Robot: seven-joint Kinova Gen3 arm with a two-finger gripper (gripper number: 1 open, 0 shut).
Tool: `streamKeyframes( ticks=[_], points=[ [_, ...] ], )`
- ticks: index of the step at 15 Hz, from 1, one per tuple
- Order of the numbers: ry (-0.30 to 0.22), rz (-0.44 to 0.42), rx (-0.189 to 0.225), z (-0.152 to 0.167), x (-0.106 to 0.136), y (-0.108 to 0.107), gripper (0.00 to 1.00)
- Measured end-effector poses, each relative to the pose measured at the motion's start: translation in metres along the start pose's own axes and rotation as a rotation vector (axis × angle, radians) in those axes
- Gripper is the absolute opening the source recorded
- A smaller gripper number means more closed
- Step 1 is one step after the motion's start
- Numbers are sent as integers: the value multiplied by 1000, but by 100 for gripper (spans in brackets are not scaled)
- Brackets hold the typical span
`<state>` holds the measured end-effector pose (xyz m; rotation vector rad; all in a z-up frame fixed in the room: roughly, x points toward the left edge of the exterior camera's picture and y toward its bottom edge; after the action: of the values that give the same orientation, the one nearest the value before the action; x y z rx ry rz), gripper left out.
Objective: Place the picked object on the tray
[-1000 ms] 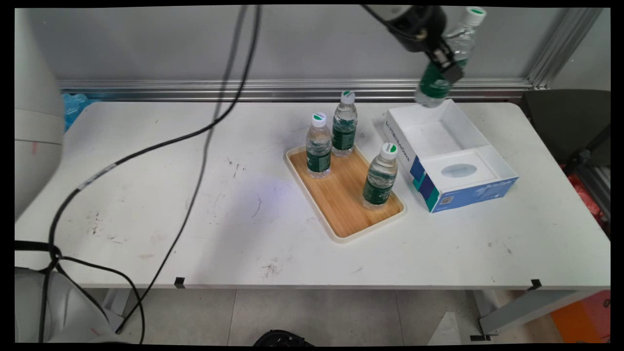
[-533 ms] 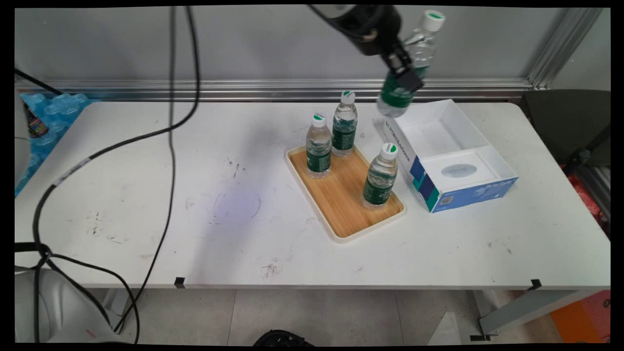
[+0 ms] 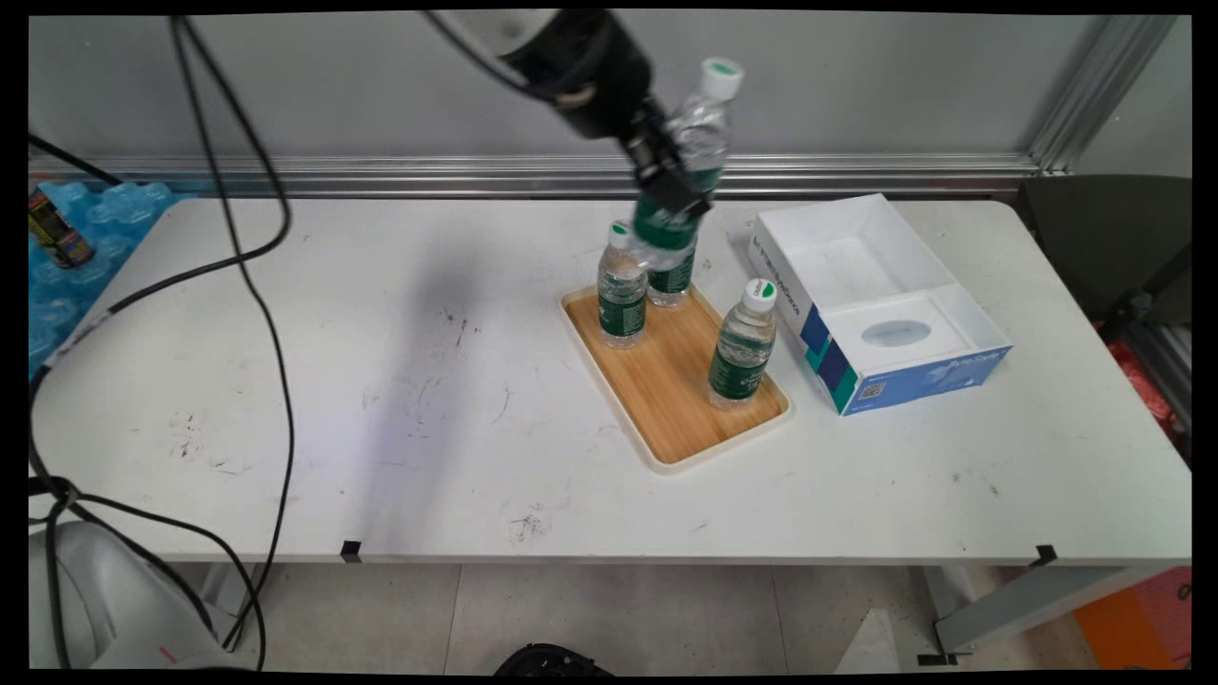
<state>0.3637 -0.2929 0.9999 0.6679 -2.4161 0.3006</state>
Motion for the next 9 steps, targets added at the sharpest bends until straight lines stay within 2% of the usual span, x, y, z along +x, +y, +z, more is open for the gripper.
streamKeyframes(
  ticks=[4,9],
  points=[
    [-17,6,-21,-5,-31,0,0],
    [-9,32,-67,16,-60,5,0]
  ],
)
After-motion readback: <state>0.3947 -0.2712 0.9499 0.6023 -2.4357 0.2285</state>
